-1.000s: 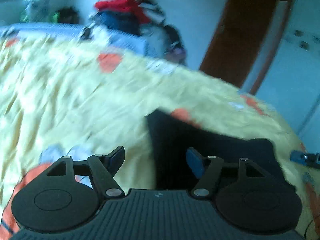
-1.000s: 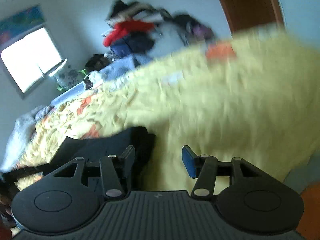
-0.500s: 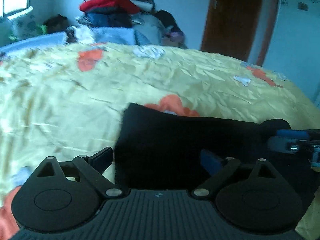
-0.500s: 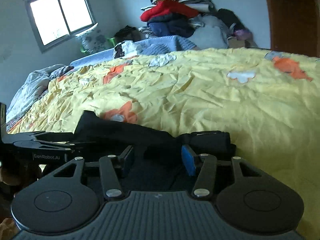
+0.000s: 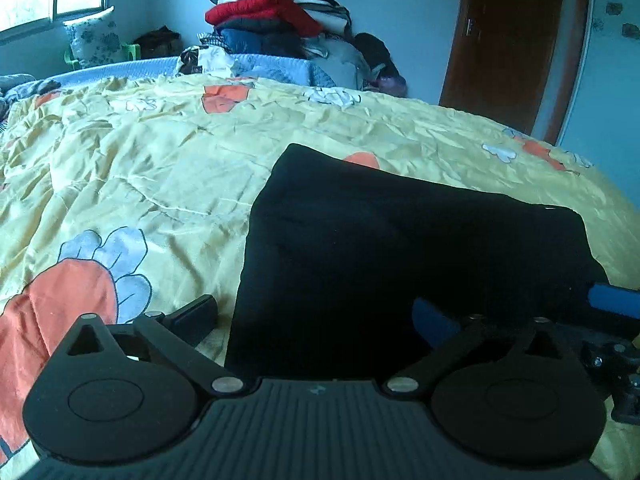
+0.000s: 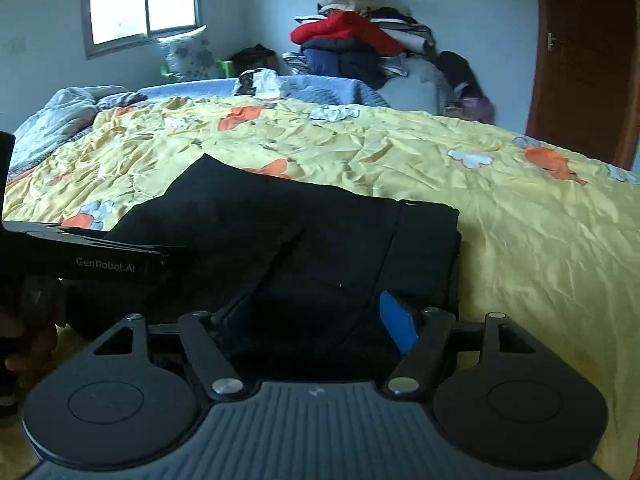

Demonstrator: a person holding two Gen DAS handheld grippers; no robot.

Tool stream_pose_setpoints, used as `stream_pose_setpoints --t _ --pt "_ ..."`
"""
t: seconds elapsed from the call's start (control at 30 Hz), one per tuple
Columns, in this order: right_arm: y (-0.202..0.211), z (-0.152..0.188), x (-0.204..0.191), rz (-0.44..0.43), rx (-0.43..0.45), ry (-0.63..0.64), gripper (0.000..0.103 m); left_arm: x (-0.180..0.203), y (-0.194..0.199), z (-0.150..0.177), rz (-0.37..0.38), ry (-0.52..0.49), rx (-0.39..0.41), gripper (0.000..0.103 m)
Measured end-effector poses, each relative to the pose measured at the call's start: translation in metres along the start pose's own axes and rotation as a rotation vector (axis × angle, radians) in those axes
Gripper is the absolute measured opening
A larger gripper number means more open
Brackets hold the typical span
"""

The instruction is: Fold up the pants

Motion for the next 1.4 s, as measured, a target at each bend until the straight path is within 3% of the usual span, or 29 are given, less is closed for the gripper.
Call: stream_pose_setpoints --t 0.2,0.47,0.6,0.63,0.8,1.4 --pt "0.001 0.010 -0.006 0.060 0.070 -0.010 0.074 0.001 0.001 0.002 -0.024 0.004 0.024 0.103" --pt "0.000 0.009 -0.007 0.096 0.084 -0.006 0.080 0.000 0.003 0.004 -0.024 0.024 0.027 0.103" --pt "-0.001 0.010 -0.005 0.169 0.080 0.004 0.103 -0.003 0.004 0.004 -0.018 0.043 0.028 0.103" --pt "-0.002 0.011 -0.001 0.196 0.064 -0.013 0.103 -0.003 0.004 0.004 -0.016 0.047 0.028 0.103" --pt "-0.003 0.013 0.011 0.164 0.055 -0.100 0.103 -0.004 0.004 0.004 -0.007 0.057 0.030 0.103" --pt "-0.004 0.018 0.015 0.171 0.028 -0.147 0.103 -0.007 0.023 0.015 0.005 0.034 0.034 0.103"
Point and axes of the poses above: each gripper's, at about its wrist camera, not at the fingertips, and y roughly against the way its jaws point, x to its right, z to its underside, the point moved 7 cm from there along -y, roughly the way its jaws point, and after that the axes turned 2 degrees about x, right-handed, at the moved point
